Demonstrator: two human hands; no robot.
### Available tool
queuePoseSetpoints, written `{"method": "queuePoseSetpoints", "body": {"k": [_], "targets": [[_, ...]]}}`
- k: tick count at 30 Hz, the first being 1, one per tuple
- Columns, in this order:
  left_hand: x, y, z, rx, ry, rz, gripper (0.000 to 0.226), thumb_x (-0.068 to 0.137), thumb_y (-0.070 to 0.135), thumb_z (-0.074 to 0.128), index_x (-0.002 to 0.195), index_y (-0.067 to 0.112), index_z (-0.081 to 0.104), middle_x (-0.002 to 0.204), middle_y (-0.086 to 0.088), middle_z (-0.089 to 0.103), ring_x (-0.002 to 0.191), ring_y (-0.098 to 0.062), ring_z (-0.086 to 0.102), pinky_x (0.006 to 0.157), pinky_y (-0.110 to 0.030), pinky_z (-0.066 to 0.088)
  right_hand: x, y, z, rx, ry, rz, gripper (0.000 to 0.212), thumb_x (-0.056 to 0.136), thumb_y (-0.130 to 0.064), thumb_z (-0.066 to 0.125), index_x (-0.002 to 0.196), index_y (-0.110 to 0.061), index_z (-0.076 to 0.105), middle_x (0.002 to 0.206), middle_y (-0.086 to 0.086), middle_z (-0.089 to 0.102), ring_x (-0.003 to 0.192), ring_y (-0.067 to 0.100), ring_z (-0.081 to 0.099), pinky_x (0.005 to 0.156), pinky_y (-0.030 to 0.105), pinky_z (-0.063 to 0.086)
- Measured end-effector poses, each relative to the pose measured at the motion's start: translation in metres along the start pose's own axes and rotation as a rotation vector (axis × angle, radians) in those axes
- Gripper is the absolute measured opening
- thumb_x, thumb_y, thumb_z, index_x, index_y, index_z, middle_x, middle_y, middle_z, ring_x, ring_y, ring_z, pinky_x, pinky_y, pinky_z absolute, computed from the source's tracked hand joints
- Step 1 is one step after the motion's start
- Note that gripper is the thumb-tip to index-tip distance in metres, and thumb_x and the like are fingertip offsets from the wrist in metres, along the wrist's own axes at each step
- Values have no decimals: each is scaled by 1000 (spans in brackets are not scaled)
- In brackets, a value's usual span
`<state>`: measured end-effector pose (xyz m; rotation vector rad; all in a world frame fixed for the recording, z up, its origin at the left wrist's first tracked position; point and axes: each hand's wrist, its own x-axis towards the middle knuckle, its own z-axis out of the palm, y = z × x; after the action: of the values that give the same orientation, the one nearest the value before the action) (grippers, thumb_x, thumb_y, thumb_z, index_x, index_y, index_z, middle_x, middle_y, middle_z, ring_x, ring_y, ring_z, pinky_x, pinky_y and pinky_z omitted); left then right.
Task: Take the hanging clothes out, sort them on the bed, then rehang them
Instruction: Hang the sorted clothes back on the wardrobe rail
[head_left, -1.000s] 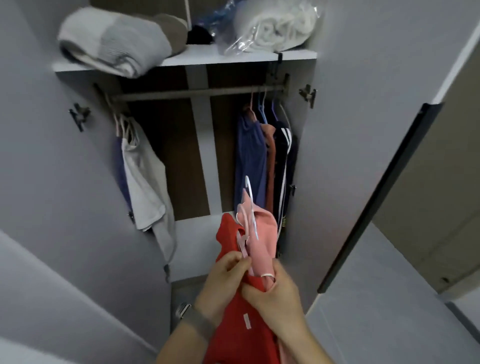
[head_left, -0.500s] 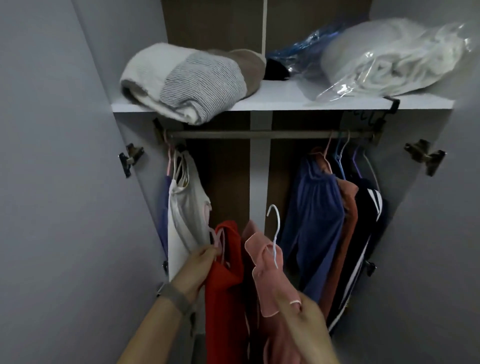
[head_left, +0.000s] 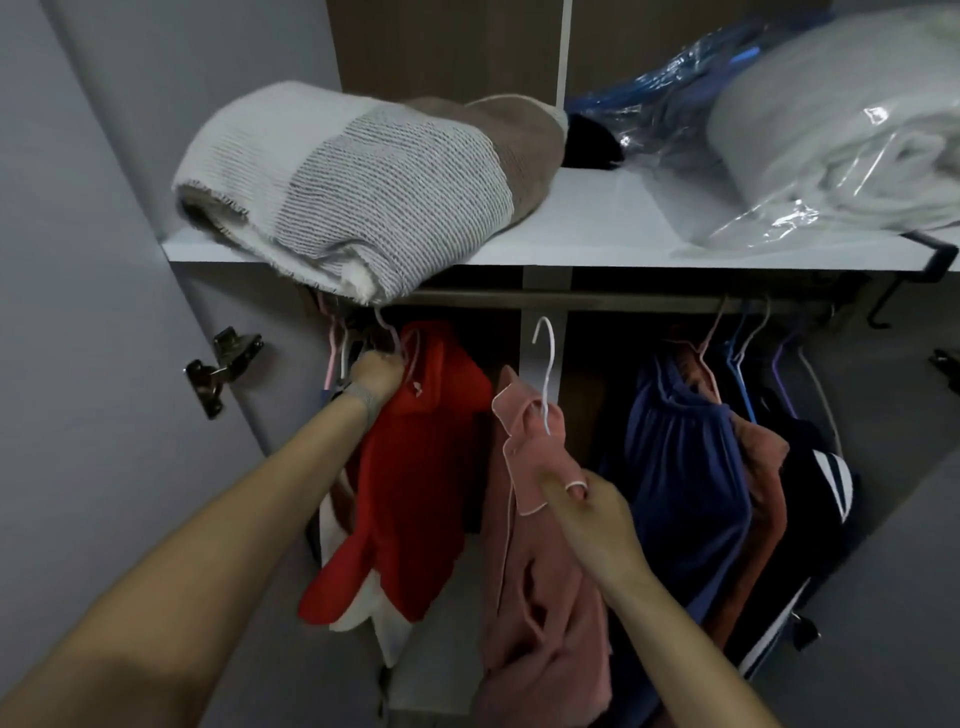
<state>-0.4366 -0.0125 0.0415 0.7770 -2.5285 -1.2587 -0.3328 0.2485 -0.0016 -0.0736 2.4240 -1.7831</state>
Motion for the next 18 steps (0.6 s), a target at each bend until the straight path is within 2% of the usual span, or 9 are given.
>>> {"method": "queuePoseSetpoints", "body": {"k": [4,6,9,12,13,15,16,17,18], "targets": [[30,10,-5,76,57,8,44,102,22,28,118,-7,56,125,-24,56,121,-31,48,104,-29,22,28,-3,-7,-1,-12,1,39,90,-27,59,56,-19,42,51,-3,41,47,12,37,45,23,27],[44,8,-9,99,27,16,44,102,26,30,125,-6,52,129,-24,53,123,-34,46,102,-30,28,38,-3,-8,-1,-18,6,40,90,-27,60,55,-19,41,52,-1,41,50,14,38,47,24,27],[64,-4,-12,159,9,-15,44,97,16,45,136,-4,38,137,-22,45,124,-35,46,94,-31,40,48,-2,-6,-8,-43,12,37,89,-30,60,59,-15,45,57,4,44,54,18,40,50,26,29],[68,-16,-9,243,-29,-91,46,95,11,48,136,-8,36,139,-24,43,126,-36,44,88,-29,40,56,2,-2,-29,-37,14,34,88,-31,61,62,-14,48,57,4,44,52,16,40,46,24,29],[70,-20,-7,251,-22,-90,48,97,9,43,138,-12,29,142,-28,37,131,-37,38,93,-30,37,58,3,-1,-39,-36,11,34,87,-31,61,62,-14,48,57,4,44,51,15,40,44,23,29],[68,-23,-12,245,26,-27,47,102,11,17,143,-10,9,150,-31,17,139,-39,19,111,-36,17,62,4,4,-57,-46,-1,35,88,-29,62,60,-14,47,54,1,43,48,12,38,42,20,28],[67,-26,-16,223,33,22,49,101,14,4,144,-8,5,151,-31,11,141,-39,12,115,-38,8,64,3,7,-69,-50,-15,37,88,-28,62,58,-15,46,51,-1,42,46,11,37,42,19,27],[62,-27,-17,193,25,61,50,100,14,2,144,-9,9,150,-32,13,141,-39,11,115,-39,7,66,0,12,-79,-52,-31,39,88,-27,62,55,-16,44,49,-4,41,44,9,37,42,18,27],[54,-27,-18,129,33,63,48,101,14,10,140,-12,20,146,-36,22,139,-41,19,113,-39,12,68,-4,17,-82,-54,-48,41,88,-26,62,53,-18,42,47,-6,40,42,6,37,42,17,28]]}}
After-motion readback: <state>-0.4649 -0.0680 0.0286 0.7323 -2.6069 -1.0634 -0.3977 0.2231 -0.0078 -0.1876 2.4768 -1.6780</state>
